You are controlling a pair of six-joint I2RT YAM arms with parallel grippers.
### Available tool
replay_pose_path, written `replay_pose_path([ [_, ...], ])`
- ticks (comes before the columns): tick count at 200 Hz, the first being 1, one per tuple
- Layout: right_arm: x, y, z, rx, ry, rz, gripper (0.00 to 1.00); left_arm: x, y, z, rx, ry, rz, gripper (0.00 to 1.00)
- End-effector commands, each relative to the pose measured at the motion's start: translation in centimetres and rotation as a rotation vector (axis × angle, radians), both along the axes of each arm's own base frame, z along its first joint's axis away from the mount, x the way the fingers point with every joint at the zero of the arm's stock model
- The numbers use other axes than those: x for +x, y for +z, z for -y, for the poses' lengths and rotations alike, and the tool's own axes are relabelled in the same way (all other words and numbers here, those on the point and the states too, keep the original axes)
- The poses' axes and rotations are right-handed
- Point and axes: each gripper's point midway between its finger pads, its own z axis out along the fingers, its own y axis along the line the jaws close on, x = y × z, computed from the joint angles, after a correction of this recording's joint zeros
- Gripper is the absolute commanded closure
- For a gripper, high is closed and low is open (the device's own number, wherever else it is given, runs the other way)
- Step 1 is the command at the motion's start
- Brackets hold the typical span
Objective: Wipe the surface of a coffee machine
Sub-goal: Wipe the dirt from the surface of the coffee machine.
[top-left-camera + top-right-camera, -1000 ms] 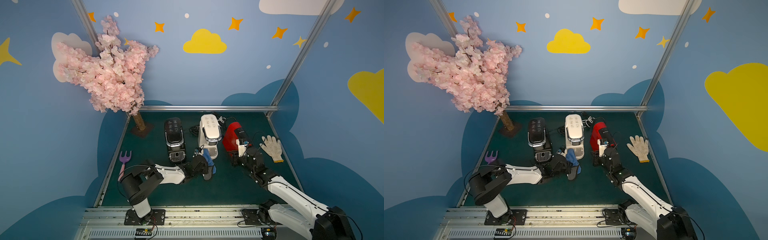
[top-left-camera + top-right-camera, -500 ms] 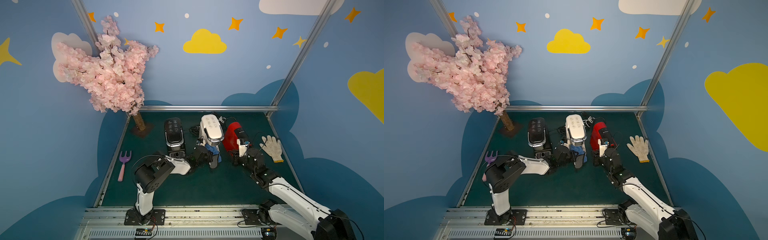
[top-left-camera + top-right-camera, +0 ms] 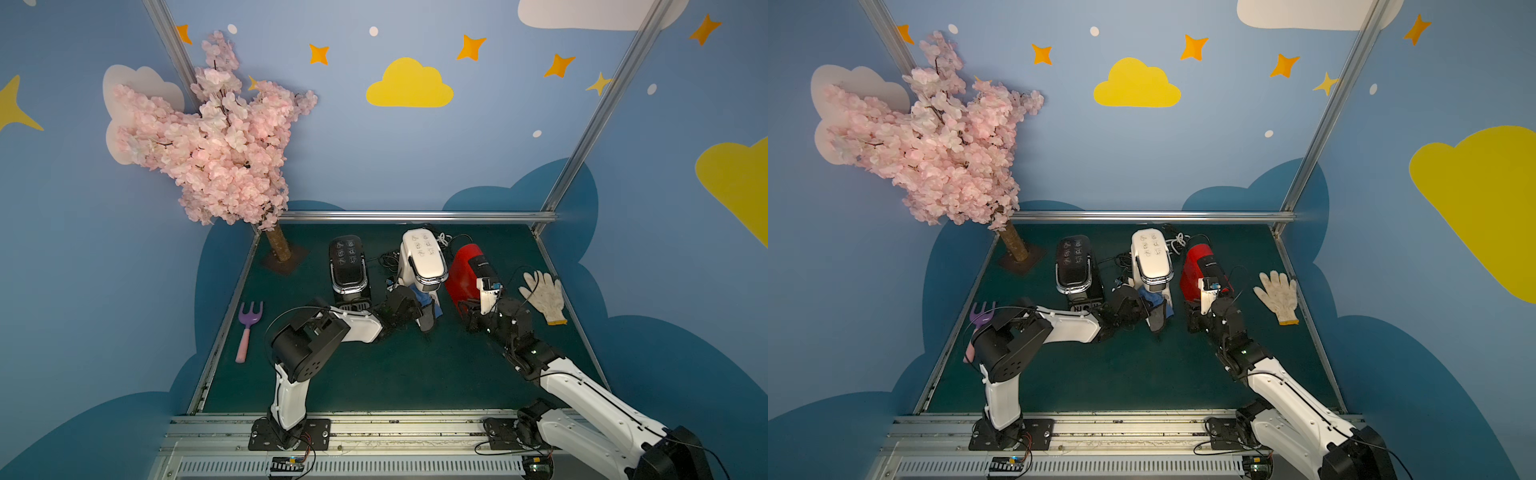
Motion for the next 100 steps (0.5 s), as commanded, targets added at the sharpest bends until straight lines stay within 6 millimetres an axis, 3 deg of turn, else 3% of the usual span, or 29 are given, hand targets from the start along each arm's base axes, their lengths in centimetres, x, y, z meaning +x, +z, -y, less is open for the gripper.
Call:
replay_pose_path([
  [1, -0.2, 0.0, 0.2, -0.009, -0.005, 0.012, 0.66, -1.9, -2.6, -4.7, 0.180, 0.071, -0.095, 0.97],
  [36, -0.1, -0.1, 0.2, -0.009, -0.007, 0.008, 0.66, -3.5, -0.5, -4.9, 0.228, 0.007, -0.069, 0.97],
  [69, -0.1, -0.3, 0.1, -0.012, -0.005, 0.003, 0.66, -5.2, 4.1, -2.7, 0.316, -0.135, 0.063, 0.97],
  [100, -0.1, -0.2, 0.1, -0.009, -0.004, 0.006, 0.66, -6.3, 8.2, -3.3, 0.411, -0.162, 0.179, 0.97],
])
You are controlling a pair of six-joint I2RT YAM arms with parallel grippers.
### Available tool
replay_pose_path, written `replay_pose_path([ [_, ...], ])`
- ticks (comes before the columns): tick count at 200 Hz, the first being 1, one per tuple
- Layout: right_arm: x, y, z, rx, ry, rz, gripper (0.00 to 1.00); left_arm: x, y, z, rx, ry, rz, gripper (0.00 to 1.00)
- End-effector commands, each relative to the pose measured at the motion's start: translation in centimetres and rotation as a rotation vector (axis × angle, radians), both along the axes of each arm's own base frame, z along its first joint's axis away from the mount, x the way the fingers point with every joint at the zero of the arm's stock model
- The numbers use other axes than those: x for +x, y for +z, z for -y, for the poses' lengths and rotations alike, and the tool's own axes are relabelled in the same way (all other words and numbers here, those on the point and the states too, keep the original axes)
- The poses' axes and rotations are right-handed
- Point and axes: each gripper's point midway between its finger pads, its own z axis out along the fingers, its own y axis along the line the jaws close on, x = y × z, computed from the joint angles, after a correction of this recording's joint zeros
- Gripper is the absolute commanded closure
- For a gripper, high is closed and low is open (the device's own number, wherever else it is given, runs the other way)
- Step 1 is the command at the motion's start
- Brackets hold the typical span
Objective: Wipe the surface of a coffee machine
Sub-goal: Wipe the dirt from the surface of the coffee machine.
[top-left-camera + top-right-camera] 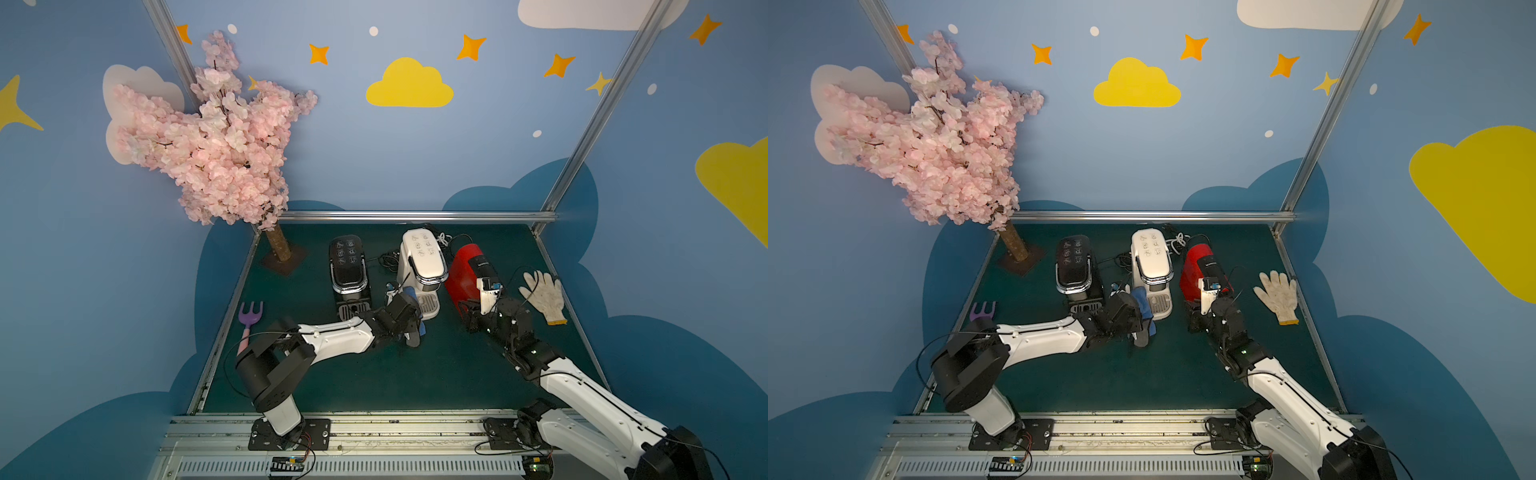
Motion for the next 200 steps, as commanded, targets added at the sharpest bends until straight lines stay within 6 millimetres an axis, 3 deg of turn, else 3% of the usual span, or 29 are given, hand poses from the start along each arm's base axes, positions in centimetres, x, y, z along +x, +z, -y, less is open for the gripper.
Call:
replay_pose_path([
  [1, -0.1, -0.1, 0.1, -0.008, -0.003, 0.008, 0.66, -0.2, 3.8, -1.3, 0.117, -0.036, 0.118, 0.97],
  [44, -0.1, -0.1, 0.1, -0.009, -0.002, 0.011, 0.66, -1.0, 10.1, -2.7, 0.186, -0.134, 0.291, 0.97],
  [78, -0.3, -0.1, -1.0, 0.010, 0.051, 0.014, 0.66, -1.2, 14.3, -3.7, 0.287, -0.232, 0.309, 0.97],
  [112, -0.1, -0.5, -1.4, 0.003, 0.062, 0.000, 0.66, 0.0, 16.9, -4.3, 0.140, -0.298, 0.206, 0.97],
  [151, 0.0, -0.7, -1.3, -0.014, 0.051, -0.001, 0.66, 1.3, 19.5, -8.8, 0.154, -0.230, 0.122, 0.97],
  [180, 0.2, -1.1, -1.3, -0.029, 0.043, -0.027, 0.66, 0.4, 21.8, -12.2, 0.119, -0.182, 0.103, 0.97],
  [200, 0.3, -1.2, -1.4, -0.027, 0.041, -0.033, 0.66, -0.5, 22.2, -14.5, 0.093, -0.141, 0.060, 0.97],
])
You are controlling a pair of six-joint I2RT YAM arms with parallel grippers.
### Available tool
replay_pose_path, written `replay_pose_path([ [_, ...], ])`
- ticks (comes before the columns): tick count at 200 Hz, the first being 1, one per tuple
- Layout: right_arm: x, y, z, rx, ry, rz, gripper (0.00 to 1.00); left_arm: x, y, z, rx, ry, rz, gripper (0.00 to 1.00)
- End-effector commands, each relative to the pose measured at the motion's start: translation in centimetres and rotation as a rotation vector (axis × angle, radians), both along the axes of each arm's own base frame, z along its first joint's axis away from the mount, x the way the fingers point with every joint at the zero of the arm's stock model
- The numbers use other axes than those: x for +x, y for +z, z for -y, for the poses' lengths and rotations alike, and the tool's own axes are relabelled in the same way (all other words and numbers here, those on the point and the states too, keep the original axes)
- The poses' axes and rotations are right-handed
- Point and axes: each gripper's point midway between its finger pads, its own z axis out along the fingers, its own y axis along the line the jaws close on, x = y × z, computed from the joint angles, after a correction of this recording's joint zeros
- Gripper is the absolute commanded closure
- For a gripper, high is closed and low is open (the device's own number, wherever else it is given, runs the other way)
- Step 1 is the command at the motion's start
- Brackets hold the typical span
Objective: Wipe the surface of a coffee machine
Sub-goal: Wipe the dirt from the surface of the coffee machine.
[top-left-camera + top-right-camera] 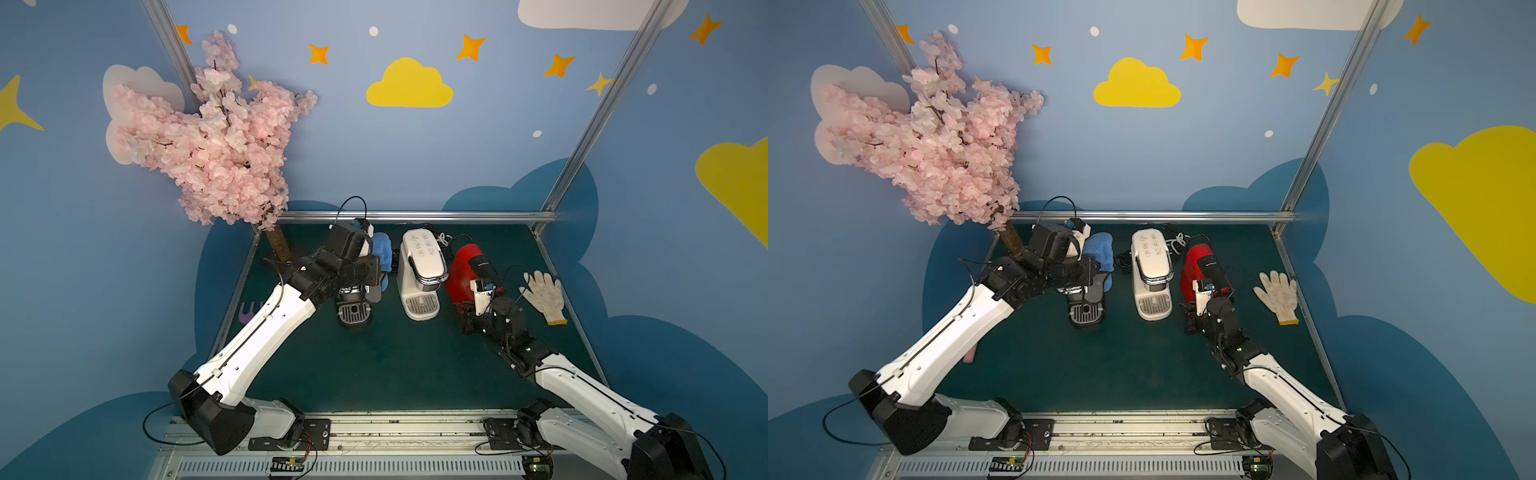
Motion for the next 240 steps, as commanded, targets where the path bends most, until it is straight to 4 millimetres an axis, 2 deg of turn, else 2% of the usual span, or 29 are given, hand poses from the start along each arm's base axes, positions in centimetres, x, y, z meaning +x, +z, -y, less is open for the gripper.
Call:
replay_pose_path([
  [1, 0.3, 0.4, -0.2, -0.006, -0.003, 0.004, 0.66, -2.7, 0.7, -2.8, -0.017, 0.005, -0.079, 0.97],
  [23, 0.3, 0.3, -0.2, -0.005, -0.004, -0.001, 0.66, -3.7, -0.2, -5.4, 0.029, 0.063, -0.155, 0.97],
  [50, 0.5, 0.0, -0.4, -0.002, -0.002, -0.014, 0.66, -3.9, -1.6, -6.9, 0.037, 0.099, -0.217, 0.97],
  [66, 0.6, -0.2, -0.6, -0.003, 0.002, -0.026, 0.66, -2.9, -2.7, -6.6, -0.017, 0.096, -0.236, 0.97],
  [90, 0.5, -0.3, -0.6, -0.008, 0.000, -0.029, 0.66, -1.4, -3.8, -5.0, -0.110, 0.069, -0.273, 0.97],
  [129, 0.6, 0.0, 0.0, -0.020, -0.021, -0.016, 0.66, 1.7, -4.1, -4.8, -0.080, 0.082, -0.271, 0.97],
  [157, 0.6, 0.0, 0.3, -0.025, -0.035, -0.014, 0.66, 3.8, -5.3, -4.6, -0.073, 0.088, -0.296, 0.97],
  [191, 0.6, 0.2, 0.5, -0.024, -0.050, -0.008, 0.66, 5.8, -7.5, -7.0, 0.023, 0.168, -0.307, 0.97],
  [240, 0.6, 0.3, 0.5, -0.020, -0.051, -0.009, 0.66, 8.4, -8.6, -10.5, 0.052, 0.260, -0.263, 0.97],
])
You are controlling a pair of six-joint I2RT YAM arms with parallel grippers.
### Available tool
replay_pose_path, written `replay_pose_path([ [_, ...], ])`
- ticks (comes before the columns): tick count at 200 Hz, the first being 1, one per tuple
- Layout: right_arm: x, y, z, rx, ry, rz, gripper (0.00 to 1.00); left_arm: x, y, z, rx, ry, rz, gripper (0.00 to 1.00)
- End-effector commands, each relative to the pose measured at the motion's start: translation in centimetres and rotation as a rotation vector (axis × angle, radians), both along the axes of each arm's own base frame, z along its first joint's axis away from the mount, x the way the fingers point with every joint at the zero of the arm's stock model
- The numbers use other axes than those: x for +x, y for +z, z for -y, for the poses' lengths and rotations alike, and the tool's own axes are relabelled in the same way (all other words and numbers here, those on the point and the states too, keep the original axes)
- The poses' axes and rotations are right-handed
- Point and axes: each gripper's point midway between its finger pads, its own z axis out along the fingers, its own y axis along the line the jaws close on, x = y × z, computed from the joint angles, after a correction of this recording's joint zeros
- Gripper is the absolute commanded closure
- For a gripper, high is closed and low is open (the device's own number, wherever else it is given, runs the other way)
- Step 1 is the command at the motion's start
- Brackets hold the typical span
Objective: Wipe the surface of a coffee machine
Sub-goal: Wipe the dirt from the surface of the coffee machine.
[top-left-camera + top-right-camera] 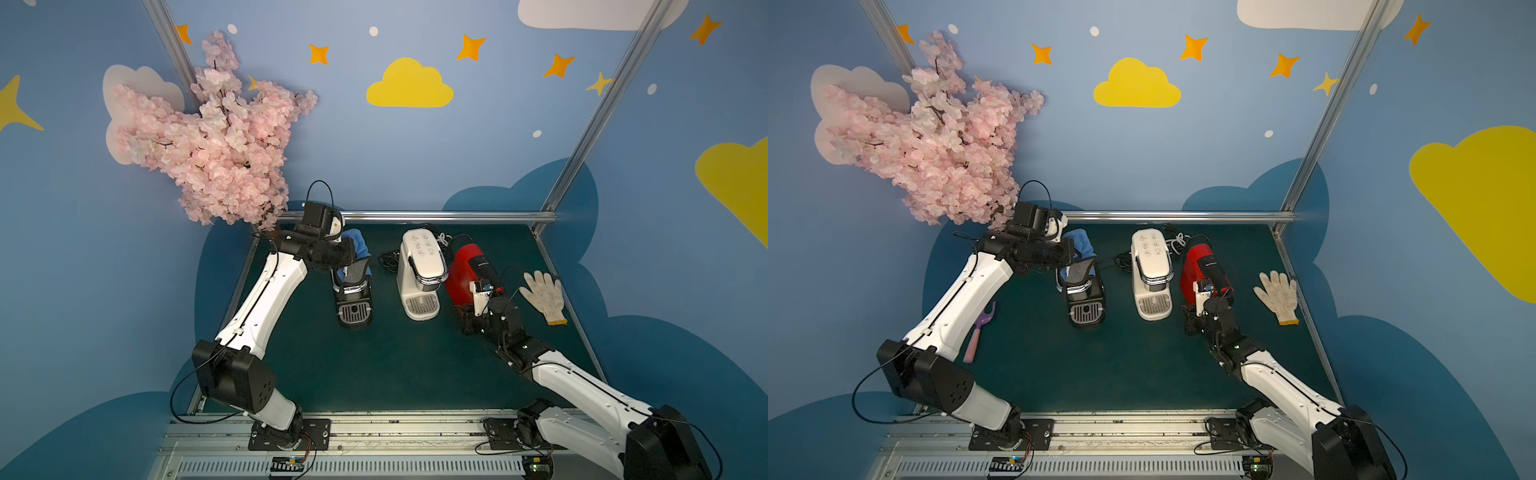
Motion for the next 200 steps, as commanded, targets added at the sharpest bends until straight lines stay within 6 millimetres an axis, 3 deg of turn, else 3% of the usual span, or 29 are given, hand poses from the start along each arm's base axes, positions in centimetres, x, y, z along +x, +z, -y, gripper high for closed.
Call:
replay_pose_path([
  [1, 0.3, 1.7, -0.2, 0.017, -0.007, 0.034, 0.66, 1.2, -4.5, -4.4, 0.126, 0.107, -0.082, 0.97],
  [41, 0.4, 1.5, -0.1, 0.013, -0.012, 0.032, 0.66, 3.0, -5.8, -4.8, 0.011, 0.111, -0.101, 0.97],
  [82, 0.4, 1.5, 0.0, 0.008, -0.016, 0.032, 0.66, 4.5, -6.8, -4.9, 0.000, 0.113, -0.112, 0.97],
  [151, 0.5, 1.4, -0.1, 0.009, -0.013, 0.030, 0.66, 7.5, -6.2, -2.8, -0.101, 0.055, -0.102, 0.97],
  [200, 0.4, 1.6, 0.2, 0.000, -0.018, 0.040, 0.66, 7.8, -7.2, -1.1, -0.115, 0.006, -0.151, 0.97],
])
